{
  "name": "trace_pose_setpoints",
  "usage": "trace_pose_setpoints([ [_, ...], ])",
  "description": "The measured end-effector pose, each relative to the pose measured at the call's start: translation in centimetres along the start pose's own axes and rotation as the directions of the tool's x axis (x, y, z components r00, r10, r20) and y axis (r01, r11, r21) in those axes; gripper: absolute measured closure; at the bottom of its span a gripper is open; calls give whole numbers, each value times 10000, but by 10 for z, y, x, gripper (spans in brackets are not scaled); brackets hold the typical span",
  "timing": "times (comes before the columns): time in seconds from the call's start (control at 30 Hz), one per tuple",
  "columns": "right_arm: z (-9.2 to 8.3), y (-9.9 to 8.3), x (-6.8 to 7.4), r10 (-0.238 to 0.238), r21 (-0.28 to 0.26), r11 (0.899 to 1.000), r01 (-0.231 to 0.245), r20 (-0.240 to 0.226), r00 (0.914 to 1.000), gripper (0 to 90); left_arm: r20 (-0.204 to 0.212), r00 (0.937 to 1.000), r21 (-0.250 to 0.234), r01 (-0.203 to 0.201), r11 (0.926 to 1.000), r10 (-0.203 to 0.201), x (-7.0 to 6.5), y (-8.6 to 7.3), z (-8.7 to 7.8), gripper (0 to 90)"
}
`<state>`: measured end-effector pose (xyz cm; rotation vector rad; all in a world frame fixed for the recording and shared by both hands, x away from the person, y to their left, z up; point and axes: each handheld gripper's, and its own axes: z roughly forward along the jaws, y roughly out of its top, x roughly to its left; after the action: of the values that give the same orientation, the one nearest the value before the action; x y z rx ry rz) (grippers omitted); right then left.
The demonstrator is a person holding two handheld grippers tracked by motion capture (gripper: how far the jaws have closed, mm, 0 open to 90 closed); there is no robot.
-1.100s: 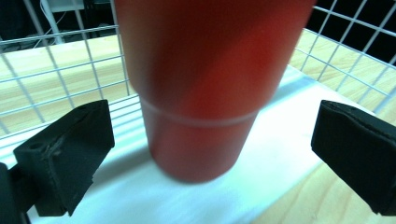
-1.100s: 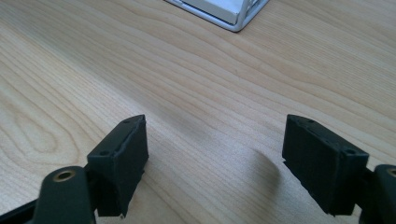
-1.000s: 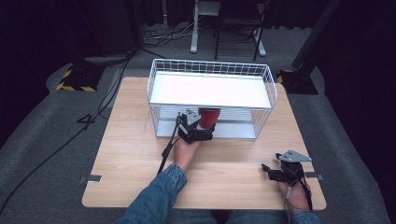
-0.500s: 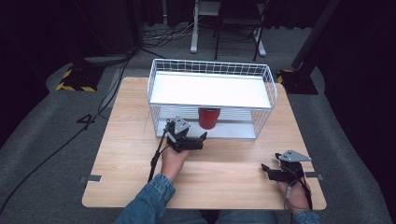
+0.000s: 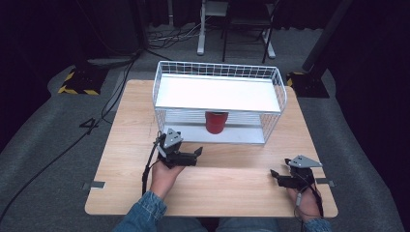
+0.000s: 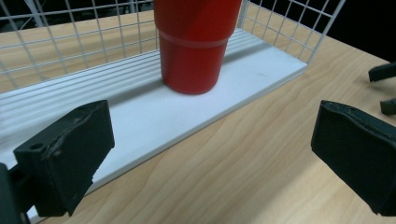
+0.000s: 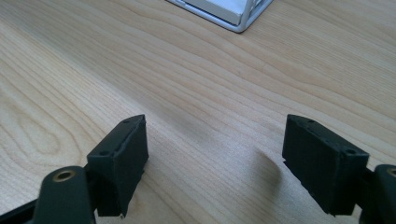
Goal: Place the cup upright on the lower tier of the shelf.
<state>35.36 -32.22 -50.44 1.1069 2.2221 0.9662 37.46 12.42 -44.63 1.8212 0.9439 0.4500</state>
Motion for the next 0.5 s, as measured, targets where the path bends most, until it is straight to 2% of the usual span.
trace_pose_setpoints([
  [0.1, 0, 0, 0, 31, 21, 10000, -31, -25, 10000, 227, 223, 9997, 59, -93, 9999, 91, 1, -1, -21, 0],
  [0.13, 0, 0, 0, 31, 21, 10000, -31, -25, 10000, 227, 223, 9997, 59, -93, 9999, 91, 1, -1, -21, 0],
  [0.3, 0, 0, 0, 71, 48, 10000, -70, -59, 10000, 227, 314, 9994, -21, -128, 9999, 128, 6, -6, -44, 0],
  [0.4, 0, 0, 0, 31, 21, 10000, -31, -25, 10000, 227, 242, 9997, 84, -8, 10000, 6, 11, -12, -55, 0],
  [0.43, 0, 0, 0, 46, 20, 10000, -46, -27, 10000, 227, 193, 9997, 296, 131, 9995, -137, 16, -15, -60, 0],
  [0.5, 0, 0, 0, 70, 49, 10000, -69, -54, 10000, 227, 160, 9997, 422, 189, 9989, -196, 17, -17, -63, 0],
])
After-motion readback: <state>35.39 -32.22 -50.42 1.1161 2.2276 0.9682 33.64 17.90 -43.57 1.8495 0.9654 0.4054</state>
